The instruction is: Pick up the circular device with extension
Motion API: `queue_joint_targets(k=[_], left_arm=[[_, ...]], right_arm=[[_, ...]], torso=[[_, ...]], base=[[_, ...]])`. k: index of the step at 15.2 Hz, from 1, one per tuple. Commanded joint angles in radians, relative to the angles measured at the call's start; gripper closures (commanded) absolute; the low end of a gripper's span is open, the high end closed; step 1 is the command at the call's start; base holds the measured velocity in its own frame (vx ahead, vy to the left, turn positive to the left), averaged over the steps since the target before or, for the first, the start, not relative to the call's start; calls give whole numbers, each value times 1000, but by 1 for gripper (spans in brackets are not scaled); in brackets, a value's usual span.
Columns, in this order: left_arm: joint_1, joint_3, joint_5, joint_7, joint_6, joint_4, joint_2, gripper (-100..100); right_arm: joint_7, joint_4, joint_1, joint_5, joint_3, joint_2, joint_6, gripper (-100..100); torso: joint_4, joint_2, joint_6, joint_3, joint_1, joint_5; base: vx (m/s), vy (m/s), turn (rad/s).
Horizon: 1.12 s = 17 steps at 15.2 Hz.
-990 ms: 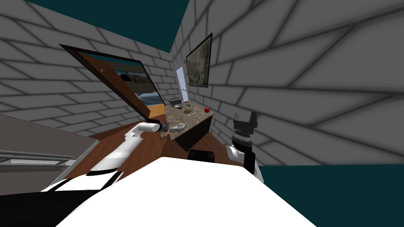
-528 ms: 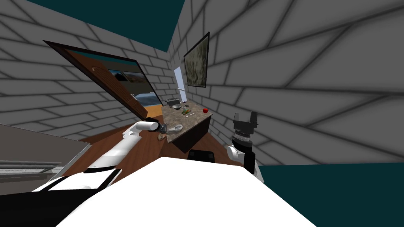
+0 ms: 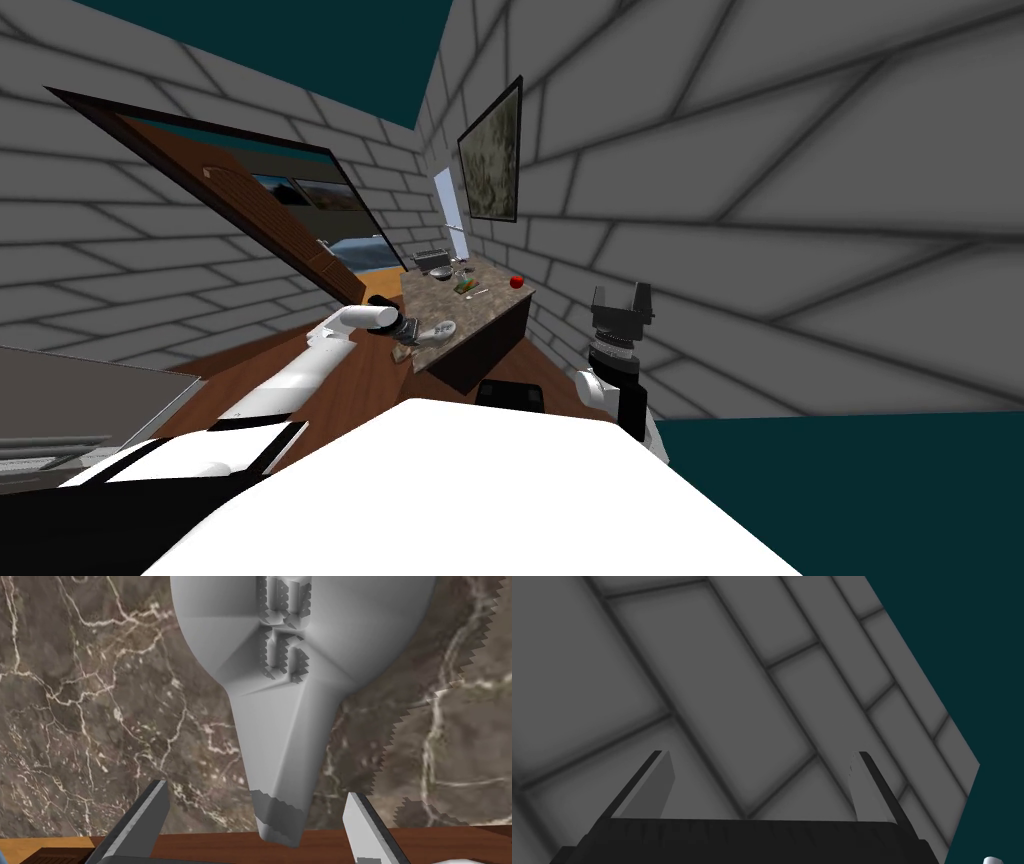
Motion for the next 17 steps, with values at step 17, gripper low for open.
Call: queue_joint_targets(k=[17], left_arm=[[-19, -20, 59, 34, 188, 139, 8, -100]], right_arm=[[0, 0, 0, 0, 0, 0, 0, 0]], torso=[[1, 4, 0, 2, 3, 1]], base=[[49, -12, -42]])
